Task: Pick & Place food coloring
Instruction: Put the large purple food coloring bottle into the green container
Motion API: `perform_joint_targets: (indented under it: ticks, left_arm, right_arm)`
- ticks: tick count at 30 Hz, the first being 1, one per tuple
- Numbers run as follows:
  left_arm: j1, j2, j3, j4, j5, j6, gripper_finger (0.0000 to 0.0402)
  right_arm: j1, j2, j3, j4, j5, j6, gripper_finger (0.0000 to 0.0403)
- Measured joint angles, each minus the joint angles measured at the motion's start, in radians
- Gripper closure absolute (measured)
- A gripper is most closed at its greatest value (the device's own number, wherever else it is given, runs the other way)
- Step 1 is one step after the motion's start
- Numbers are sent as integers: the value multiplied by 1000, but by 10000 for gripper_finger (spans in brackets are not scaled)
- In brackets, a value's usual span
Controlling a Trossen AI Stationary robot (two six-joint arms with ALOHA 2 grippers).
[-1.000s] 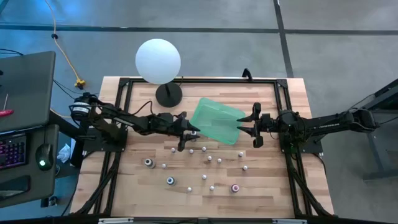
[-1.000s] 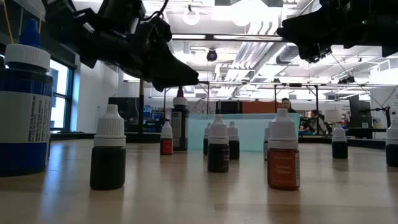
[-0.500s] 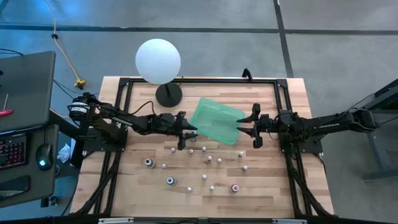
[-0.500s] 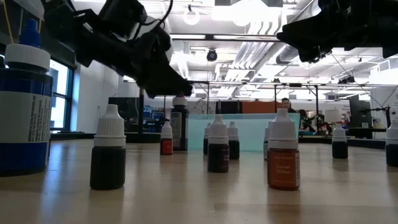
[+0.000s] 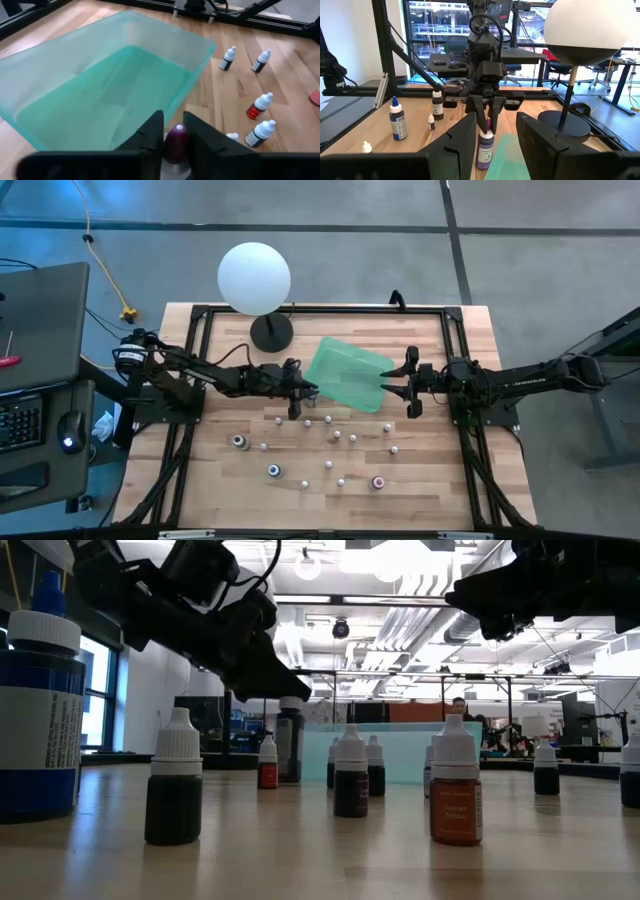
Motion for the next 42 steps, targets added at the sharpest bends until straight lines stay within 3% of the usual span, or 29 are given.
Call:
perform_joint_targets:
  ticks: [9, 15, 21, 24, 33, 38, 42]
  left_arm:
    - [-1, -4, 35, 86, 20, -54, 375]
    - [0, -7, 220, -104, 13, -18, 375]
    - [5, -7, 369, -321, -234, -2, 372]
    - [37, -8, 377, -297, -296, -11, 369]
    - [152, 131, 376, -223, -305, -94, 370]
    - [188, 200, 377, -78, -304, -95, 369]
    - [212, 243, 375, -87, -303, -107, 369]
  right_arm:
    - [0, 0, 0, -1, 0, 0, 269]
    - [0, 0, 0, -3, 1, 0, 269]
    - [0, 0, 0, -7, 1, 9, 269]
    - [0, 0, 0, -11, 1, 12, 269]
    - [0, 0, 0, -24, 1, 3, 269]
    - [0, 0, 0, -42, 1, 3, 269]
    - [0, 0, 0, -50, 1, 2, 269]
